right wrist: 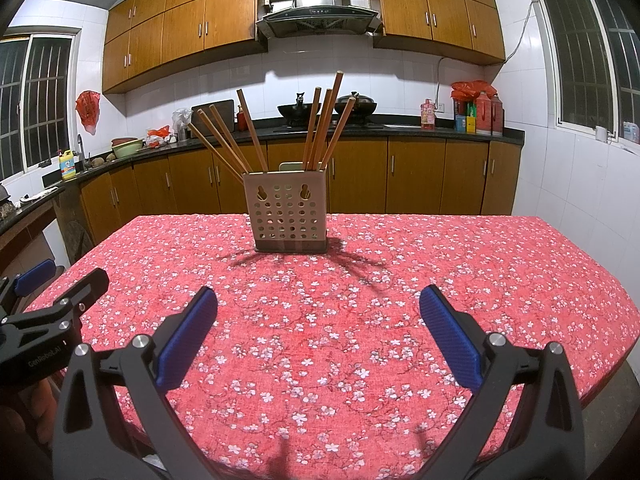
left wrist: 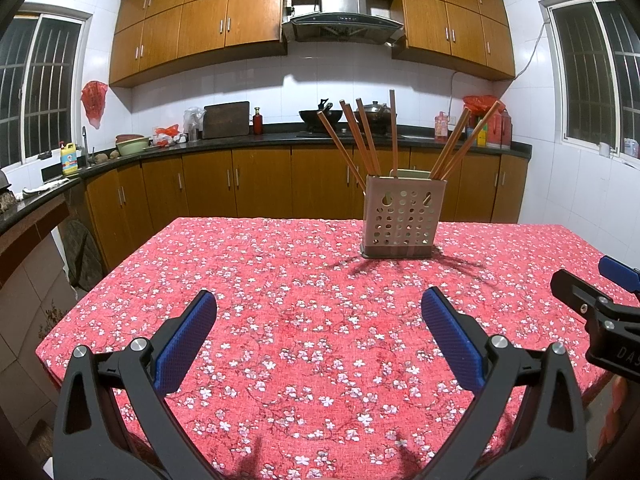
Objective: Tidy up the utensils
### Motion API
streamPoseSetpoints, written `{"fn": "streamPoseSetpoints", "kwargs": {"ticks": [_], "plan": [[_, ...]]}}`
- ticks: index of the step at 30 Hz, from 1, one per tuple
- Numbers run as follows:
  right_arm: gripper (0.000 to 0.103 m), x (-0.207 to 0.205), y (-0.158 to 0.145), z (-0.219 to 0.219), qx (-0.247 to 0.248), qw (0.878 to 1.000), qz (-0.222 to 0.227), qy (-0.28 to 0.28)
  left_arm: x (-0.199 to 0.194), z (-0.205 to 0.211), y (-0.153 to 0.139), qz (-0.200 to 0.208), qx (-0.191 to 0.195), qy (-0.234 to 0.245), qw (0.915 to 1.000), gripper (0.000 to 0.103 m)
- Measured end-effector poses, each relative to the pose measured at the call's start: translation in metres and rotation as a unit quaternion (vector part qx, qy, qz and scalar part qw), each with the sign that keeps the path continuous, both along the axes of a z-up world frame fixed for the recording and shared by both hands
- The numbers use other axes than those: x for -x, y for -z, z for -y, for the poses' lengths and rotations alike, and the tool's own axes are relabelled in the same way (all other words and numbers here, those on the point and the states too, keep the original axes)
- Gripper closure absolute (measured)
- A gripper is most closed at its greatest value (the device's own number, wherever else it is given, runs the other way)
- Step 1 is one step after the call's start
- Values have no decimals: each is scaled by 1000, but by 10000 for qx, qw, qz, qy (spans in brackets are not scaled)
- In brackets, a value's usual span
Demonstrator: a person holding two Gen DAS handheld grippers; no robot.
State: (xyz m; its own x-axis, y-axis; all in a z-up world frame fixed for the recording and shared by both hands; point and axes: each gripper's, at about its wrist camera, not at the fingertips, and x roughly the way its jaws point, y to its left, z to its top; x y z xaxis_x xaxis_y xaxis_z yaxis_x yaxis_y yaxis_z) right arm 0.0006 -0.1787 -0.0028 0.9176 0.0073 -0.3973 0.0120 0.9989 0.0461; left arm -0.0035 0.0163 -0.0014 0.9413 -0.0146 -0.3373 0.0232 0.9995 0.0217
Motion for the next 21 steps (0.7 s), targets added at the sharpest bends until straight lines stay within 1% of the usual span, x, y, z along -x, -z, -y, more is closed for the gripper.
{"fn": "streamPoseSetpoints", "kwargs": {"ticks": [21], "plan": [[4, 1, 1, -2, -5, 10000, -11, -5, 3, 0, 2, -17, 14, 3, 10000, 2]]}}
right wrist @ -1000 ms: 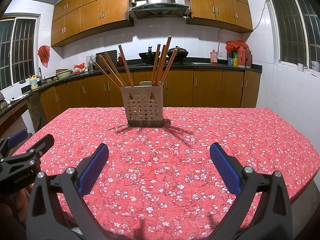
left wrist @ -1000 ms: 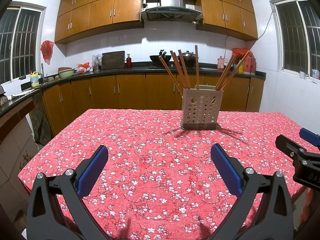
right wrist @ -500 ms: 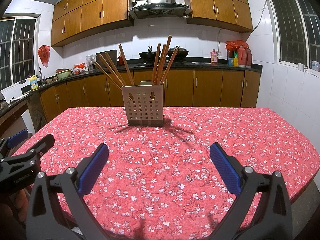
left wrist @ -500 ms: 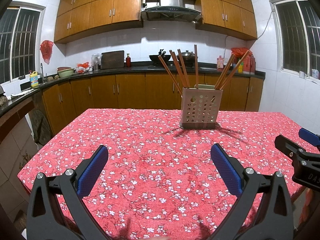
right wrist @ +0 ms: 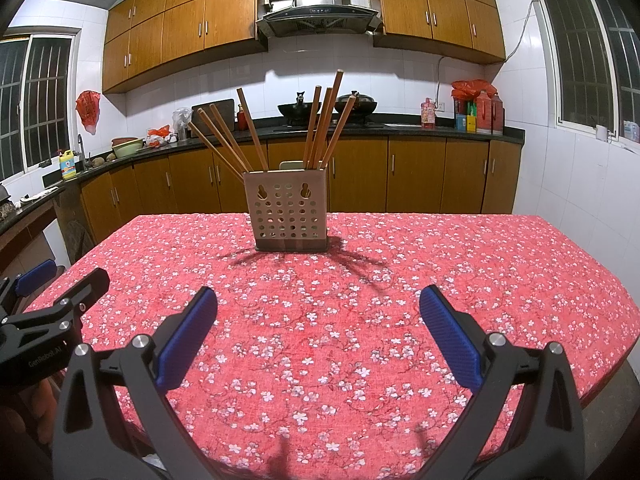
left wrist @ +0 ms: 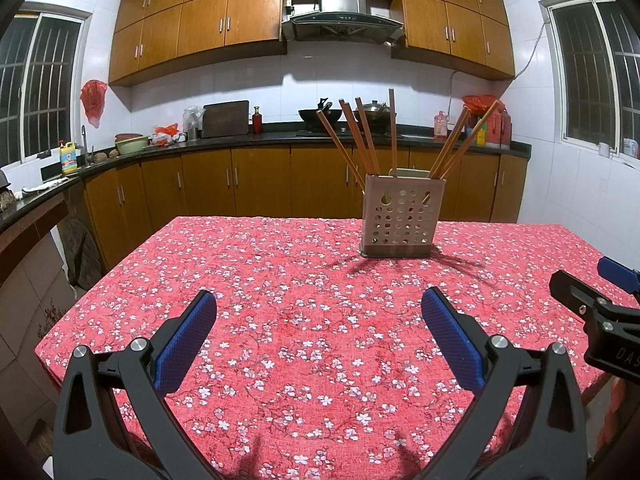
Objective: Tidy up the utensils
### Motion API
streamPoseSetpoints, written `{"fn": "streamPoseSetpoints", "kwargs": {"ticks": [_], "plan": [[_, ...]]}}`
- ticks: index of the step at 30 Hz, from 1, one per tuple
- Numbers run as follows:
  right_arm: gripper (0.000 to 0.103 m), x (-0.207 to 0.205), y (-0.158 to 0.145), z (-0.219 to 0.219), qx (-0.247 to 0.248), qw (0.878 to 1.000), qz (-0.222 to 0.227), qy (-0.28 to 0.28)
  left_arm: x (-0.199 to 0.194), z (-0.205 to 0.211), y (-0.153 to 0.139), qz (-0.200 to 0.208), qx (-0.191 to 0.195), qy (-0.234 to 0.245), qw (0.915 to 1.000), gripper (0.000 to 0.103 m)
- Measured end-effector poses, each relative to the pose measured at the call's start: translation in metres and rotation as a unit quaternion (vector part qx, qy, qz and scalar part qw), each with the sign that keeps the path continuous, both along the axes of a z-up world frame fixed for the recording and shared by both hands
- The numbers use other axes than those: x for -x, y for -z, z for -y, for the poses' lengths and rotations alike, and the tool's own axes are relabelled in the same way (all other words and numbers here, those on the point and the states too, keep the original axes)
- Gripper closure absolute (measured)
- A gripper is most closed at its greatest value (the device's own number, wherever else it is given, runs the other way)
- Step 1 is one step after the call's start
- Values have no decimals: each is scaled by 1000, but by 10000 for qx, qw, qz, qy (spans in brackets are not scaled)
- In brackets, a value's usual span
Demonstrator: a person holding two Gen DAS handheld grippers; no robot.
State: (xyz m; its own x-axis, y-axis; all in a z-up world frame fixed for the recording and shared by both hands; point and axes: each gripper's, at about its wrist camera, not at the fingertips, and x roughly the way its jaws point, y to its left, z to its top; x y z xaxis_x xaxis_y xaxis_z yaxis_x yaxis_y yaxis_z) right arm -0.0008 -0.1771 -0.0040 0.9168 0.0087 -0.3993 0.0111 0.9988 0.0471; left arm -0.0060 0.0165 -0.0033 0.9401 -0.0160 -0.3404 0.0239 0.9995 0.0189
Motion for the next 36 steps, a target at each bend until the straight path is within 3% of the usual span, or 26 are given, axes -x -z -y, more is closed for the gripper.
{"fn": "streamPoseSetpoints", "kwargs": {"ticks": [36], "plan": [[4, 2, 1, 0, -10, 10000, -14, -10, 3, -3, 0, -34, 42, 12, 10000, 2]]}}
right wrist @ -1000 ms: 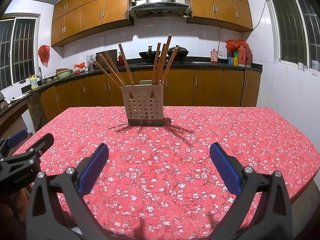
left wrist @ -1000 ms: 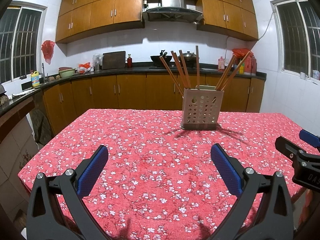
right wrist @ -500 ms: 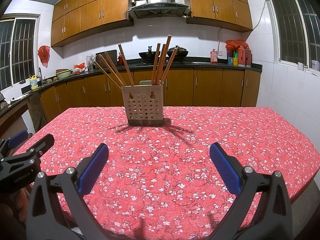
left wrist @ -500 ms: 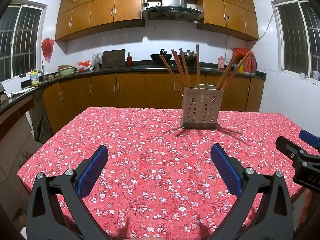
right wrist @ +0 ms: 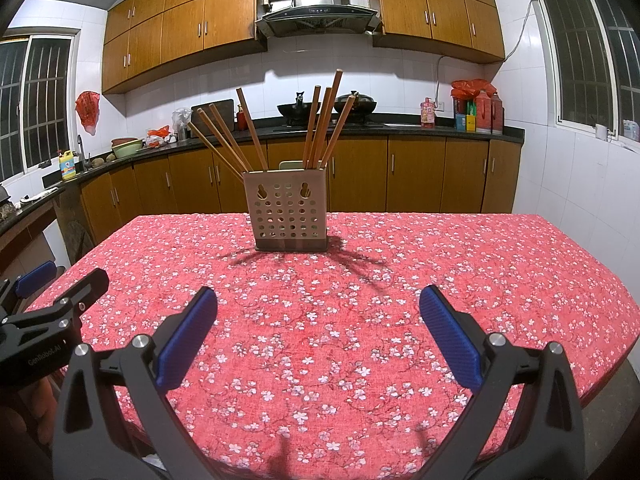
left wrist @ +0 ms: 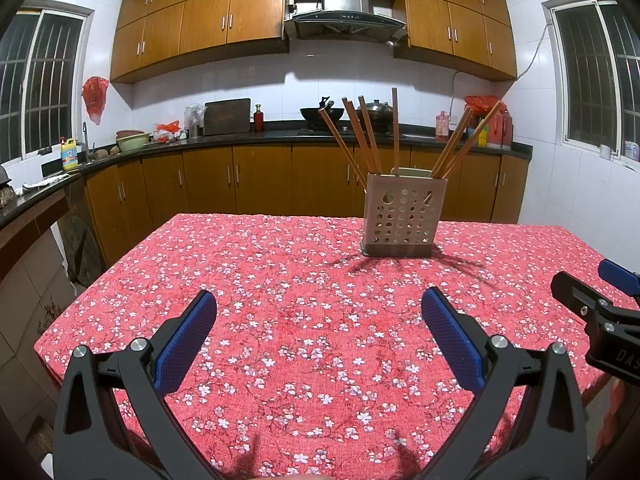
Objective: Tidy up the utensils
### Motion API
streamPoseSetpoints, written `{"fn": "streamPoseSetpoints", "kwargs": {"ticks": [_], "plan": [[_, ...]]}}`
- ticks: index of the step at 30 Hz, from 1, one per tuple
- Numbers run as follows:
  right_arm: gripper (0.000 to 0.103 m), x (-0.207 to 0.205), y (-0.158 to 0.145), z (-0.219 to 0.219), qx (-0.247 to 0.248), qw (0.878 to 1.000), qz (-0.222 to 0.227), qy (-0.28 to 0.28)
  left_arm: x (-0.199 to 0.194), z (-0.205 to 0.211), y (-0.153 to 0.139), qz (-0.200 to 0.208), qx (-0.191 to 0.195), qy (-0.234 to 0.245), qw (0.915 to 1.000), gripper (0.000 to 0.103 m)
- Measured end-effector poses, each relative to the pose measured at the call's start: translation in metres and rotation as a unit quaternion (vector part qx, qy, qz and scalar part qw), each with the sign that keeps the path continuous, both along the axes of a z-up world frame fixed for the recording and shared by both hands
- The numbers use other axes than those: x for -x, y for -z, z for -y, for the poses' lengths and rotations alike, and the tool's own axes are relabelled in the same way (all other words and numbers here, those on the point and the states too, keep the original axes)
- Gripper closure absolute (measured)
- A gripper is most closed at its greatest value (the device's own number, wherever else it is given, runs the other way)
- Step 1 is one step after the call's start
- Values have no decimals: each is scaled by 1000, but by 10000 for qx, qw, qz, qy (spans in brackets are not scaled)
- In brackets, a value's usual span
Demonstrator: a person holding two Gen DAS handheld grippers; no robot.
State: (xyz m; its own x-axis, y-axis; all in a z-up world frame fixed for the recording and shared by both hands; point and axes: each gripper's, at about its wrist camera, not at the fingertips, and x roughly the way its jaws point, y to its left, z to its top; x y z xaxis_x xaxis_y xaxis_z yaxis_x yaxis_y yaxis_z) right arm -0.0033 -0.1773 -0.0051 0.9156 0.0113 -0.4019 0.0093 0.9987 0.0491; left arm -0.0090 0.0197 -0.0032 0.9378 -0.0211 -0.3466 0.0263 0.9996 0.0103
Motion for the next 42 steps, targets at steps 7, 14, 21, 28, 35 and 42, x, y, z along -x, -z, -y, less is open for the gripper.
{"fn": "streamPoseSetpoints", "kwargs": {"ticks": [7, 14, 21, 28, 35, 42], "plan": [[4, 0, 0, 0, -2, 10000, 0, 0, -1, 0, -1, -5, -1, -3, 10000, 2], [4, 0, 0, 0, -5, 10000, -3, 0, -1, 0, -1, -9, 1, -2, 10000, 2], [4, 0, 0, -1, -8, 10000, -4, 1, -3, -1, -2, -11, 1, -3, 10000, 2], [4, -1, 0, 1, -9, 10000, -8, -1, -3, -1, -2, -5, -4, -7, 10000, 2], [4, 0, 0, 0, -12, 10000, -5, 0, -3, -3, 3, -2, -40, 1, 10000, 2], [4, 0, 0, 0, -12, 10000, -9, -2, -3, -4, 3, -36, -29, 12, 10000, 2]]}}
